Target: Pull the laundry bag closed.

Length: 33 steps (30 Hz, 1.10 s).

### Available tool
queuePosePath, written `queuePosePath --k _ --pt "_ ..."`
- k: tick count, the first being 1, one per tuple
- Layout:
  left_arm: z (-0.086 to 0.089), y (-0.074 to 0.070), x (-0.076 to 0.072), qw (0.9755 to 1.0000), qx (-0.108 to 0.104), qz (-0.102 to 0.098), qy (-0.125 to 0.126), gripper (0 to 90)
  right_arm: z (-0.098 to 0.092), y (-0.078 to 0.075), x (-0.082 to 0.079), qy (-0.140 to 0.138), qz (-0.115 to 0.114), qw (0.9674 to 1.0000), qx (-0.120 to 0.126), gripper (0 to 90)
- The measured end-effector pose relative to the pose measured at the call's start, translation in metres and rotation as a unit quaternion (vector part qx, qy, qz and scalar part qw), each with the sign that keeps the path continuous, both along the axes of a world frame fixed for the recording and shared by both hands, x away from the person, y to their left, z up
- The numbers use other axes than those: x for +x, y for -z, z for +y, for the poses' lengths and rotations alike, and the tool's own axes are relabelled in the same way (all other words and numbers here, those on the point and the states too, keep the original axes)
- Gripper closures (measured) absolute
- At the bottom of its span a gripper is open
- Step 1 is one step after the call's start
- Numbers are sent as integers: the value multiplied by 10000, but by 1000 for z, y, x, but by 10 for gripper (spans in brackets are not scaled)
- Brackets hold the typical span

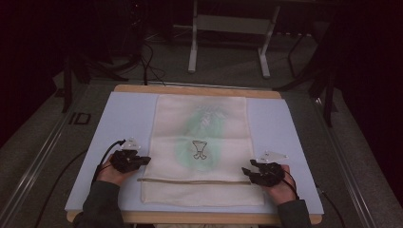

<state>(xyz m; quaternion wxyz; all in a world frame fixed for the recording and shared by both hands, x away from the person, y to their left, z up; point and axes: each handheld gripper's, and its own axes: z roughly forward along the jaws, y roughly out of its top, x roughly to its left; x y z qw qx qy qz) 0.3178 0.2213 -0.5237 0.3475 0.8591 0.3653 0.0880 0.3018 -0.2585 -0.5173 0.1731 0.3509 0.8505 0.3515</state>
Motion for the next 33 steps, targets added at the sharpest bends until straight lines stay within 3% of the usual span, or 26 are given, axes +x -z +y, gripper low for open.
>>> queuePosePath --k 33 --pt "-1 3 2 9999 65 56 103 897 38 -2 -10 -638 -5 9979 -74 506"
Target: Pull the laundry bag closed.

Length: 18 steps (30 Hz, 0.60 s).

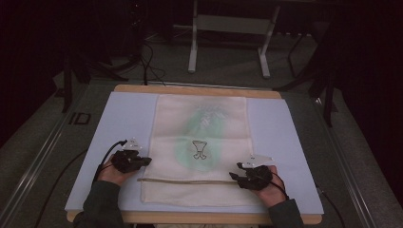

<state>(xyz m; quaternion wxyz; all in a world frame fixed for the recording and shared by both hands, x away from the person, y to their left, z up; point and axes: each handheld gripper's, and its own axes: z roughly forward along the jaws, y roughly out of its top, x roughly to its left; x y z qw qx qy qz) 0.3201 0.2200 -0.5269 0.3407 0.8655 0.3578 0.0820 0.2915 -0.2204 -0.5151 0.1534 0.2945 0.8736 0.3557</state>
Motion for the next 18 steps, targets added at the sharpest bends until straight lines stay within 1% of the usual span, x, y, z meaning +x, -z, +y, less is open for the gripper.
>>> queuePosePath --k 2,3,11,18 --pt "0 0 0 10000 -11 1 0 897 3 0 -1 -27 8 10000 -7 506" --pt "0 0 0 10000 -3 3 1 897 5 0 -1 -83 18 10000 43 506" --pt "0 0 0 10000 -7 0 7 897 15 0 -3 -210 13 9998 45 504" --pt "0 0 0 10000 -10 3 11 897 22 -1 -3 -281 3 9996 71 503"
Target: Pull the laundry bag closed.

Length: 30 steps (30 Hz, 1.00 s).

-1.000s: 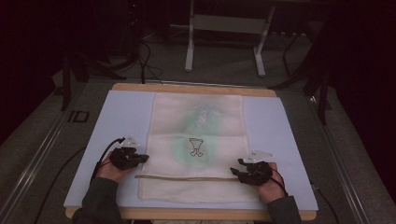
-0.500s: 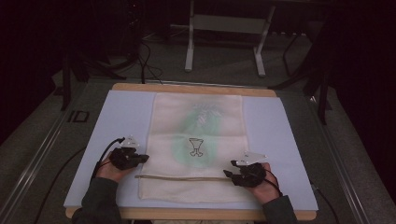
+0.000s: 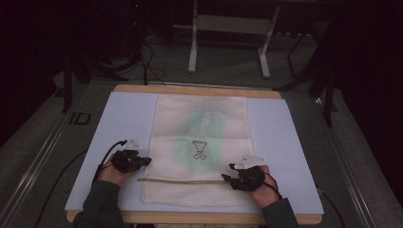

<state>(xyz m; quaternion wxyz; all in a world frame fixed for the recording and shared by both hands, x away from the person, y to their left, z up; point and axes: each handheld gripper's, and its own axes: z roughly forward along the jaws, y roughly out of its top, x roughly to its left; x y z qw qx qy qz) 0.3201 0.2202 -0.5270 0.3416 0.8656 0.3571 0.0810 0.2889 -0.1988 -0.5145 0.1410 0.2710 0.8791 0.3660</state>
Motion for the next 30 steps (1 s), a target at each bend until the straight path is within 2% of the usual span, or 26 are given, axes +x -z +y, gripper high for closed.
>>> queuePosePath --k 16,30 --pt "0 0 0 10000 -16 8 1 897 20 -2 0 -235 -32 9997 53 517" --pt "1 0 0 10000 -38 18 1 897 43 -7 3 -565 -75 9984 22 524"
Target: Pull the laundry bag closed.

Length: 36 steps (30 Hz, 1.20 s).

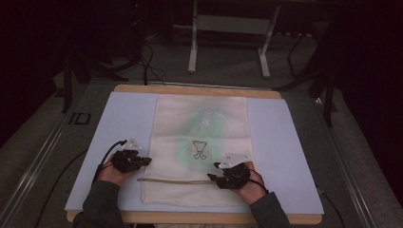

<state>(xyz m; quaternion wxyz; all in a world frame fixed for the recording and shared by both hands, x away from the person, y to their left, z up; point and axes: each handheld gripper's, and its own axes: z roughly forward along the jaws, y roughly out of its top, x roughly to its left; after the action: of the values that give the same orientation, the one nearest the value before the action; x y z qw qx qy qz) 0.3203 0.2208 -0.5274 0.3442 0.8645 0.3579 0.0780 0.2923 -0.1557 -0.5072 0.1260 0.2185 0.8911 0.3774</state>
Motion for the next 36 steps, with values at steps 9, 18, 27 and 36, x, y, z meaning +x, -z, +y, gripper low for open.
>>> queuePosePath --k 9,18,27,36 --pt "0 0 0 10000 -3 2 8 897 15 -2 1 -160 -19 9999 -1 525" --pt "0 0 0 10000 -16 5 11 897 32 -1 0 -388 -11 9992 -2 534" --pt "1 1 1 10000 -43 15 22 897 52 2 0 -636 10 9980 -15 542" --pt "1 0 1 10000 -29 8 30 897 70 -1 0 -804 -20 9968 3 555"
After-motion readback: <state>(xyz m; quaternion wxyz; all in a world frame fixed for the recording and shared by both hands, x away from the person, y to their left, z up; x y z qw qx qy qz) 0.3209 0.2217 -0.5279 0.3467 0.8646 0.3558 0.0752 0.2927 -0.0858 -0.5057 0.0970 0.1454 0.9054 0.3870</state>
